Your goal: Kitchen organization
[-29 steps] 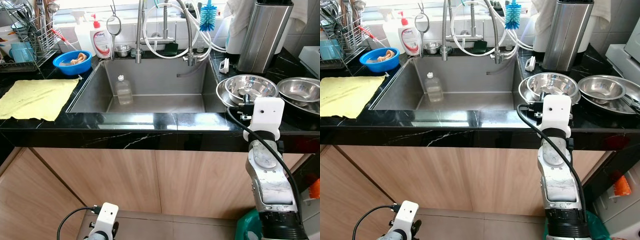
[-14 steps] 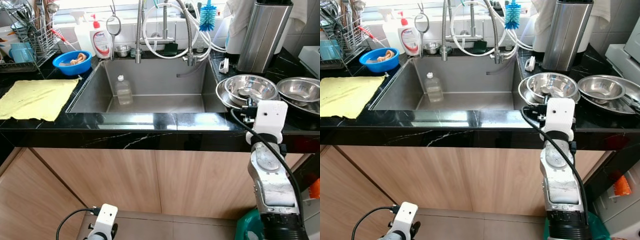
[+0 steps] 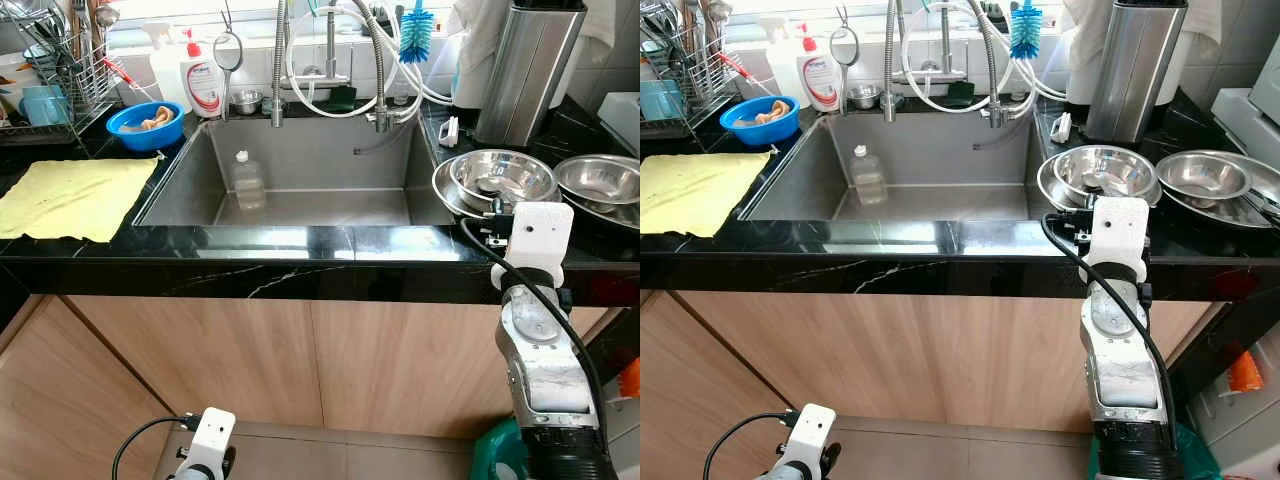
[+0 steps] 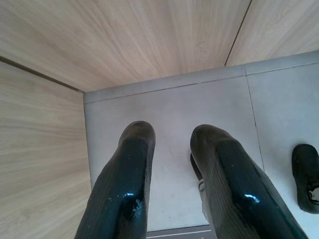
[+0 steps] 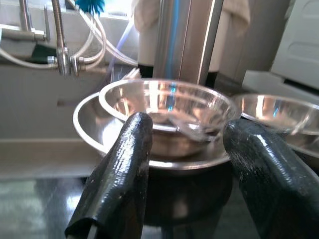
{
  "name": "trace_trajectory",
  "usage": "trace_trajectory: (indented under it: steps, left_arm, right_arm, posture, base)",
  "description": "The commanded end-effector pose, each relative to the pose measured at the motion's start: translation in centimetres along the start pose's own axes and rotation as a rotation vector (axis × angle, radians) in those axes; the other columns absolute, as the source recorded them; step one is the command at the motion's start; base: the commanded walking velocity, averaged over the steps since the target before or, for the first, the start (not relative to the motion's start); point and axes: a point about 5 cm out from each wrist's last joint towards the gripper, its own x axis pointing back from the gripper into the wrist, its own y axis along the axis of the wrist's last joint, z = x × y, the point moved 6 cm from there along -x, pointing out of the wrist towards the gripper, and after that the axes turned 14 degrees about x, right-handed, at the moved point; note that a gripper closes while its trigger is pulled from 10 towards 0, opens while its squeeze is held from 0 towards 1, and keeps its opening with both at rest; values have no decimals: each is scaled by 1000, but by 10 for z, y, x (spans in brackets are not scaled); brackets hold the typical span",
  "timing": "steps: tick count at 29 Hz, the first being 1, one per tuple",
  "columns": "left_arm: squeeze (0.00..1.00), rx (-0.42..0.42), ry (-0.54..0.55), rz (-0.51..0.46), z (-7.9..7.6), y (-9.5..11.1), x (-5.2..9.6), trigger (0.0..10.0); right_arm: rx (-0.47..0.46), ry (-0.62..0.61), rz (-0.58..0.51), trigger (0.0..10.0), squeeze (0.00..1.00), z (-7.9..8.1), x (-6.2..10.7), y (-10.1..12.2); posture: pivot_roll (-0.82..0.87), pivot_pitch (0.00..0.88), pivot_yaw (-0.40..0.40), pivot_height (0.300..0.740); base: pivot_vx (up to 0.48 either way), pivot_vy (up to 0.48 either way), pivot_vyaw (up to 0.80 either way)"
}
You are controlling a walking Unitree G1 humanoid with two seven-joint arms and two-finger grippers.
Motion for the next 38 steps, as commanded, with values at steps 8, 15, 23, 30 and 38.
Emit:
trace_trajectory:
  steps: [8,15,23,30,38]
  left_arm:
    - [0,7,21,-10,6,1,1,10000]
    - [0,7,18,-9,5,1,1,10000]
    - [0,6,20,-9,6,1,1,10000]
    - [0,6,18,-8,5,0,1,10000]
    - [0,5,19,-9,5,0,1,10000]
  right_arm:
    - [-10,31,-2,10000,0,8,-8,5]
    - [-14,33,-7,10000,0,9,-11,7]
    - [-21,32,-19,0,0,11,-13,11]
    - [-34,37,-30,0,0,15,-14,14]
    - [-39,34,-42,0,0,15,-14,17]
  posture:
    - [-69,0,72,740]
    - [-72,0,75,740]
    - [-70,0,75,740]
    - [-69,0,75,740]
    - [-67,0,73,740]
  base:
    - [0,0,0]
    - [0,0,0]
    - [0,0,0]
    - [0,0,0]
    - [0,0,0]
